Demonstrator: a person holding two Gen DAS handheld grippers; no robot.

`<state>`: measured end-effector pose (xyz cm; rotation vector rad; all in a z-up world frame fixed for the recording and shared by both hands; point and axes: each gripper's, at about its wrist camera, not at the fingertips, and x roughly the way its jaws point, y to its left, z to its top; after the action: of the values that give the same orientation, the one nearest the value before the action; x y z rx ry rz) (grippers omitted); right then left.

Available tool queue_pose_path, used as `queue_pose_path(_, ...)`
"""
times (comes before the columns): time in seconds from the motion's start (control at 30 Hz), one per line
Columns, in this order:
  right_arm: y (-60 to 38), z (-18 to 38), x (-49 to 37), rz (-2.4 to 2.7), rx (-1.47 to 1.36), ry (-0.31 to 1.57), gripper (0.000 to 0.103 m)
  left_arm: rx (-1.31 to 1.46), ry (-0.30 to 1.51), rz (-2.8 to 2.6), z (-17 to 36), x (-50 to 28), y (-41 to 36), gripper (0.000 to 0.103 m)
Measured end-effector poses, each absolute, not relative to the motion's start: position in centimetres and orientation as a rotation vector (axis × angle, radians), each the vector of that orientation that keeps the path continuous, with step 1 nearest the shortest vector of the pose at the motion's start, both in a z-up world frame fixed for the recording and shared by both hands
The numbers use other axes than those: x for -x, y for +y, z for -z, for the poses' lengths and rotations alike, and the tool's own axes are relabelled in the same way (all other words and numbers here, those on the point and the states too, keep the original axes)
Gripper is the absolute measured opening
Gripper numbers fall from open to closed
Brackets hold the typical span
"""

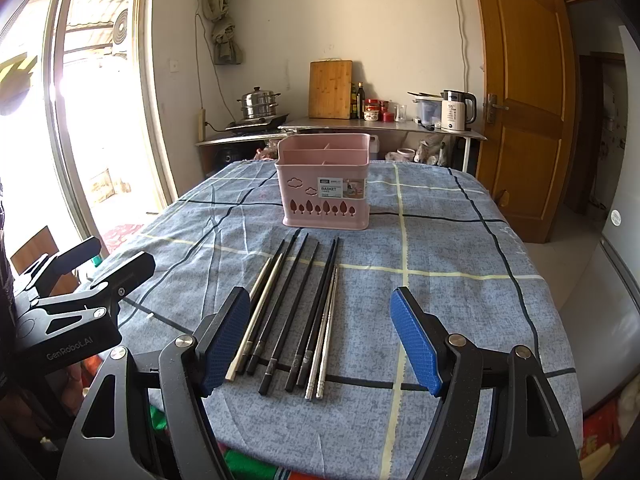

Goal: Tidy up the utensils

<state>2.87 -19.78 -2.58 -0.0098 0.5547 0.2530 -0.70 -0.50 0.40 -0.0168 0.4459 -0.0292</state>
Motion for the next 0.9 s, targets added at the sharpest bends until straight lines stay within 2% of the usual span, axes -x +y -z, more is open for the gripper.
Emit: queue_pose_path(0.9, -19.86, 2.28, -2.72, -0.247, 0.007, 0.549, 0.073, 0.01, 0.448, 0.038, -0.29, 0.64, -0.65, 0.099)
